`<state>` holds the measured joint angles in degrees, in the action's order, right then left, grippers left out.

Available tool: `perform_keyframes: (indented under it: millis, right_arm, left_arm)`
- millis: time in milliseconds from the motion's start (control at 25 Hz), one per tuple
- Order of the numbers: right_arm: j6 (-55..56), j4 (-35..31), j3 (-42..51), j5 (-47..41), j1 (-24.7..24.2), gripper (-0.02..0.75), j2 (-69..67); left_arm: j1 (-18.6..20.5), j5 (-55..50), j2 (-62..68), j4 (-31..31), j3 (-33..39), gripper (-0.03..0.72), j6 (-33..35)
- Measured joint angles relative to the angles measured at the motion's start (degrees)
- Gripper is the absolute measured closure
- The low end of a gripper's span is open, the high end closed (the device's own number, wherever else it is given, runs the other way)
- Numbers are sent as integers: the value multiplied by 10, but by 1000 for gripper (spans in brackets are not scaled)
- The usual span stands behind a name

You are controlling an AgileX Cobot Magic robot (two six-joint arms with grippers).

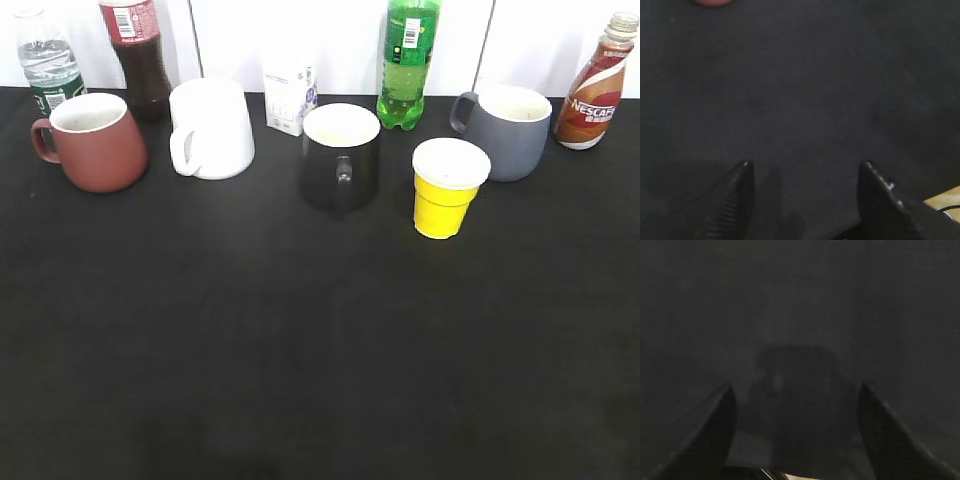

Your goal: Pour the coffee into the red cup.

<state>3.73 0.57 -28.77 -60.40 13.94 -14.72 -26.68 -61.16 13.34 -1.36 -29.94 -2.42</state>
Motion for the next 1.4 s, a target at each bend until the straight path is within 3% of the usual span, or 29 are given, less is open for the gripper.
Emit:
perform_keyframes:
  millis: [280, 1040, 1120, 1240, 1320, 1400]
  right_arm:
    - [-84, -62, 0, 1, 0, 148, 0]
    - [-89, -65, 0, 1, -4, 148, 9]
    - [-89, -68, 0, 1, -45, 148, 28]
    - [-89, -70, 0, 2, -123, 148, 84]
    - [-89, -71, 0, 2, -129, 148, 123]
    - [-89, -71, 0, 3, -129, 148, 149]
  left_arm:
    - [0, 0, 0, 4, 0, 199, 13]
    - [1, 0, -4, 6, 0, 199, 13]
    - [36, 0, -21, 7, 0, 200, 13]
    - [150, 0, -59, 7, 0, 200, 13]
    - [222, 0, -94, 7, 0, 200, 13]
    - [266, 0, -131, 7, 0, 200, 13]
